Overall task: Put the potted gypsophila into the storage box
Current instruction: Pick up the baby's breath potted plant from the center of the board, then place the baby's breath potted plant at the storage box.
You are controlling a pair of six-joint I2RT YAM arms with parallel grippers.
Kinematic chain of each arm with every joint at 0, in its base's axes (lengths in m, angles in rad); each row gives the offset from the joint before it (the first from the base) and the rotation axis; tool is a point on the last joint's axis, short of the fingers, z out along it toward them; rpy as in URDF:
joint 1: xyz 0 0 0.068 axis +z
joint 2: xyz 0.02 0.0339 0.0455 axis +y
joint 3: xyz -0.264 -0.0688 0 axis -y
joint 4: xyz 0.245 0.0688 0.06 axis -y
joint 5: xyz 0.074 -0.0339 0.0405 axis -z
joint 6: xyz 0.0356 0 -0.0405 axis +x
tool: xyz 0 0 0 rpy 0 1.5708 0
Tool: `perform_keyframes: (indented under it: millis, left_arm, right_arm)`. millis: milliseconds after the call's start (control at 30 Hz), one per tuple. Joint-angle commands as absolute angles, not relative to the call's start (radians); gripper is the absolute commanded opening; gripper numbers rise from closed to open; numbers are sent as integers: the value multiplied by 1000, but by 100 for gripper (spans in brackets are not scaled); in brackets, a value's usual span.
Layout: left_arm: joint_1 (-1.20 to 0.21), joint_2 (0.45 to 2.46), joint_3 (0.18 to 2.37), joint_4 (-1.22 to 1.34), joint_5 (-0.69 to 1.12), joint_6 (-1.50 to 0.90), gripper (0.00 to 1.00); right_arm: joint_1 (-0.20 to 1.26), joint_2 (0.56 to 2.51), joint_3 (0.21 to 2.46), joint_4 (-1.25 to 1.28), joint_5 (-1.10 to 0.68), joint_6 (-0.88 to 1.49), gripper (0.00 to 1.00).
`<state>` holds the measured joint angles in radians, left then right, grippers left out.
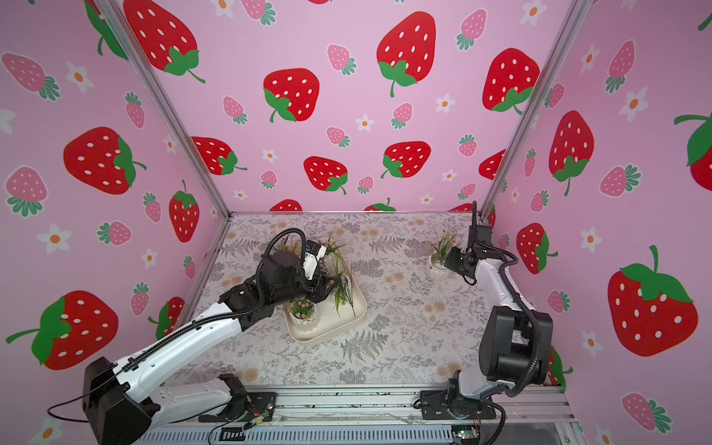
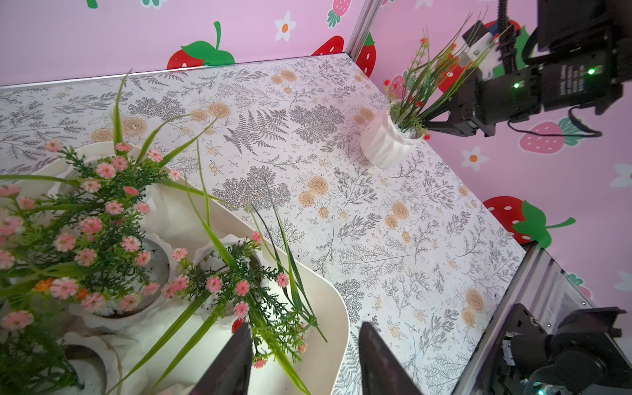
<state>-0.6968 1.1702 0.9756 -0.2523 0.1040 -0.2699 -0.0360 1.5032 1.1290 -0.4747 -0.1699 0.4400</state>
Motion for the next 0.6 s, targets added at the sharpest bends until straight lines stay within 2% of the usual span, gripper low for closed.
perform_keyframes:
  millis: [0, 233, 400, 567]
  left_arm:
    - [-699, 1128, 953, -270, 78, -293, 52]
    - [-699, 1047, 881, -283, 24, -293, 52]
    - [-698, 1008, 853, -275, -3, -296, 52]
    - [-698, 954, 836, -287, -19, -301, 52]
  right_arm:
    - [-9, 1417, 1114, -482, -218, 417, 0]
    - [18, 1278, 1088, -549, -301, 366, 0]
    - [38, 1222, 1098, -612, -423, 310, 0]
    - [105, 1152, 1104, -666, -464, 246, 0]
